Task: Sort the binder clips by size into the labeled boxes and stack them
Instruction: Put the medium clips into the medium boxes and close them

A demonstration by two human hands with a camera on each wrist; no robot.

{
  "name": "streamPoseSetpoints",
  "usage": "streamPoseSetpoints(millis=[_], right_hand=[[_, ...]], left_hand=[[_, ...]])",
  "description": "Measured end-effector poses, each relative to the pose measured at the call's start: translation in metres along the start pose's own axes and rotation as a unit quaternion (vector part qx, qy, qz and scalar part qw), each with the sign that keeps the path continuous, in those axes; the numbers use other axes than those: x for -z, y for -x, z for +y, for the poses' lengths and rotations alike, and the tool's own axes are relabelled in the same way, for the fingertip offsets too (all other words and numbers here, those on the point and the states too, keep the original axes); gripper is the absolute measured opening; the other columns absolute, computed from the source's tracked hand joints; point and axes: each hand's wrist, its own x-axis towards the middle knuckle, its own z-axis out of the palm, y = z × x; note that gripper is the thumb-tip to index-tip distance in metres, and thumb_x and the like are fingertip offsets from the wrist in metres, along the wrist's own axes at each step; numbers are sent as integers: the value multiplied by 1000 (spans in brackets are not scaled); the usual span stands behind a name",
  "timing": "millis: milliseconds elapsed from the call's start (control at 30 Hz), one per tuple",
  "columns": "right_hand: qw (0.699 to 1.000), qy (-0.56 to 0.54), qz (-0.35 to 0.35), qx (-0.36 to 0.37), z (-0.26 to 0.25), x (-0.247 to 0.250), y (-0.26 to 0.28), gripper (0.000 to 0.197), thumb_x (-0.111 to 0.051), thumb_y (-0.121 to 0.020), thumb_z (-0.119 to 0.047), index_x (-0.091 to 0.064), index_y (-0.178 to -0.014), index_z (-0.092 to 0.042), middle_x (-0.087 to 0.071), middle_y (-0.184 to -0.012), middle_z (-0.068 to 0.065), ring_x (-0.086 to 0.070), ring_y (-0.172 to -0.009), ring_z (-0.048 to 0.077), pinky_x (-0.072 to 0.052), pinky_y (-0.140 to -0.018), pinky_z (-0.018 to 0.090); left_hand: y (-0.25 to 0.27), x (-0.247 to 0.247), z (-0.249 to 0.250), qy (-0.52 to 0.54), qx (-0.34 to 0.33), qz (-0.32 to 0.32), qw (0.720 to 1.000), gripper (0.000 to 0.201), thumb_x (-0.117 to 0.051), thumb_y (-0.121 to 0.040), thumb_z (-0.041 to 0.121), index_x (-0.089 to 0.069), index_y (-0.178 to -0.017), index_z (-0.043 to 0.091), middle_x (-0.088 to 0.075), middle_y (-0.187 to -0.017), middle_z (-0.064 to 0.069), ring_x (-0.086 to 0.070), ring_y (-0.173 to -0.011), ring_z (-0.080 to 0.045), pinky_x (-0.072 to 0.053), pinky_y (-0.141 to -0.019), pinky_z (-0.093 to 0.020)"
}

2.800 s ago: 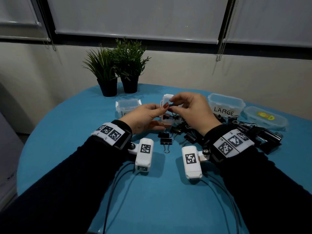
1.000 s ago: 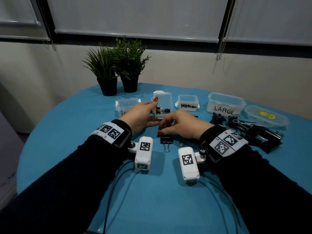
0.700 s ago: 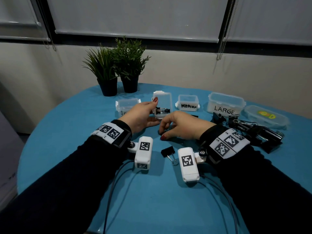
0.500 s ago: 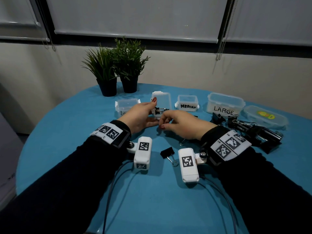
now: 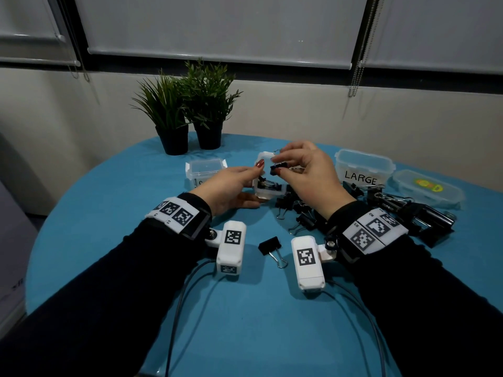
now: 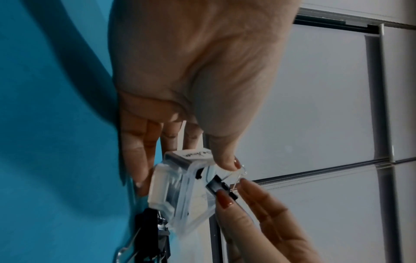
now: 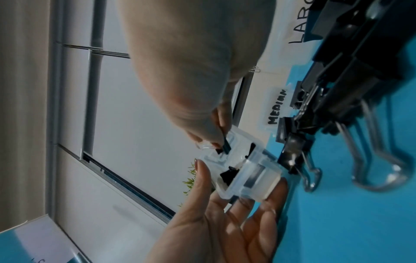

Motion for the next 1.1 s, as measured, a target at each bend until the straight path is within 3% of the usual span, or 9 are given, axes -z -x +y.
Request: streamPoseSetpoints(millis=[100, 233, 400, 500, 633, 800, 933, 1033, 1100], right_hand=[[999, 42, 15, -2, 0, 4, -1, 34, -77, -78, -1, -60, -96, -24, -63, -103, -4, -69, -84, 12, -60, -73, 35], [991, 133, 20, 9, -2, 7, -5, 20, -78, -75, -6, -71, -80, -24, -72, -83, -2, -69, -76, 14, -59, -74, 39], [984, 176, -13, 33, -7, 8, -7, 14, -81, -77, -4, -80, -85, -16, -63, -106, -5, -64, -80, 13, -55, -78, 28], [973, 217, -59, 43, -6, 9, -7, 18, -77, -81, -6, -82, -94, -19, -65, -116, -5, -63, -94, 14, -52, -88, 33], [973, 220, -33, 66, -9, 10, -6, 16, -75, -84, -6, -82, -92, -19, -58, -110, -4, -56, -91, 15, -45, -81, 27], [966, 233, -103, 47, -11, 9, -4, 42, -63, -82, 2, -75, -109, -28, -72, -93, -8, -66, -94, 21, -51, -94, 44], [953, 259, -154, 41, -14, 6, -1, 45, -48, -89, -4, -65, -121, -30, -75, -108, -7, -62, -112, 22, -39, -107, 44], [956, 238, -171, 25, -11, 4, -1, 49, -40, -89, -2, -61, -126, -24, -71, -119, 0, -59, -120, 25, -38, -109, 48], [975, 185, -121, 35, -7, 6, 0, 43, -45, -89, -4, -64, -124, -22, -68, -123, 2, -58, -121, 22, -41, -109, 44]], left_hand=[[0, -2, -1, -34, -5, -16, 999, 43, -64, -93, 45, -68, -121, 12, -57, -119, -11, -66, -67, -19, -63, -68, -33], [-2, -1, -1, -56, -12, -9, 998, 63, -69, -80, 58, -68, -123, 12, -56, -112, -9, -67, -67, -20, -59, -64, -29], [-5, 0, 0, -49, -19, -5, 999, 69, -69, -83, 58, -62, -129, 7, -60, -120, -15, -70, -74, -23, -60, -61, -28], [-4, 0, 0, -50, -15, 0, 999, 64, -69, -86, 55, -63, -123, 4, -62, -118, -17, -68, -73, -23, -60, -60, -28], [-2, -1, 1, -35, -18, -12, 999, 65, -69, -85, 57, -63, -124, 4, -64, -128, -23, -74, -85, -33, -58, -56, -26], [-3, -4, 0, -56, -38, -5, 998, 55, -66, -90, 49, -64, -124, 6, -63, -109, -10, -70, -67, -19, -59, -56, -26], [-4, -1, -3, -53, -37, -11, 998, 45, -65, -95, 41, -65, -120, 4, -69, -103, -12, -68, -60, -17, -62, -61, -29], [-3, 0, -3, -19, -30, -18, 999, 42, -64, -96, 39, -63, -121, 4, -72, -106, -14, -73, -71, -24, -63, -64, -32], [-4, 1, -3, 4, -26, -19, 999, 42, -64, -95, 41, -63, -120, 7, -72, -111, -14, -73, -83, -30, -63, -70, -36]])
